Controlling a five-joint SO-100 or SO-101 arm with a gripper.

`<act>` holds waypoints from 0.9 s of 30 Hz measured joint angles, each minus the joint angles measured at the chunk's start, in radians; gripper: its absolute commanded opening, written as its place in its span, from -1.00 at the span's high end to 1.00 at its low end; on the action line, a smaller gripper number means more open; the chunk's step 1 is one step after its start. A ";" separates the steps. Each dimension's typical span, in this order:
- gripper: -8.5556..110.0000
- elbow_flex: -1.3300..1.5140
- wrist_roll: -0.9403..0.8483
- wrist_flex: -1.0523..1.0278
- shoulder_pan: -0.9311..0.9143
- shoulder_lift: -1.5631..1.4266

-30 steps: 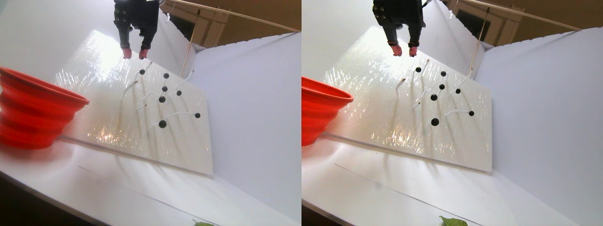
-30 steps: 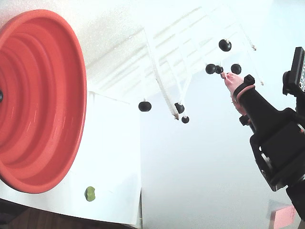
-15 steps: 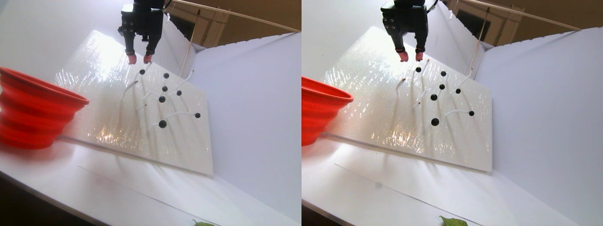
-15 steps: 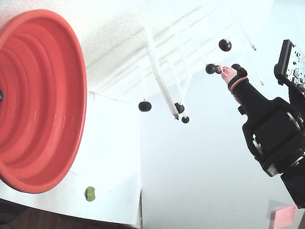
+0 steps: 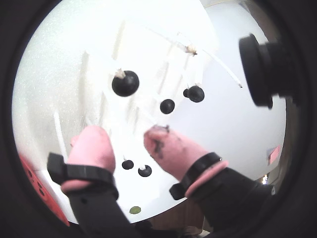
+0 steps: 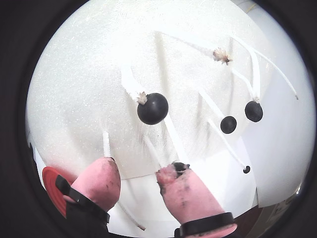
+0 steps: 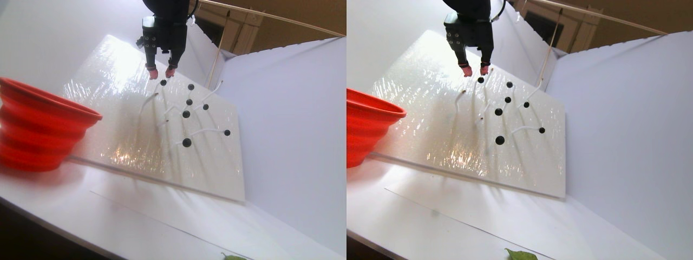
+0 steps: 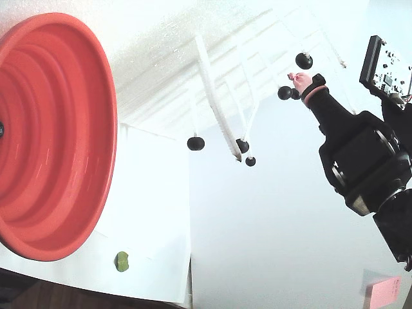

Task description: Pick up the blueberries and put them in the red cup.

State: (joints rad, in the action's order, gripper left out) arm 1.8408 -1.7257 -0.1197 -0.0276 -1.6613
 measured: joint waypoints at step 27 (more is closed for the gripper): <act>0.57 -0.123 -0.058 0.035 0.000 0.104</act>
State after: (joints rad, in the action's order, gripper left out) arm 1.7181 -1.7840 -0.0844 -0.0276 -1.5570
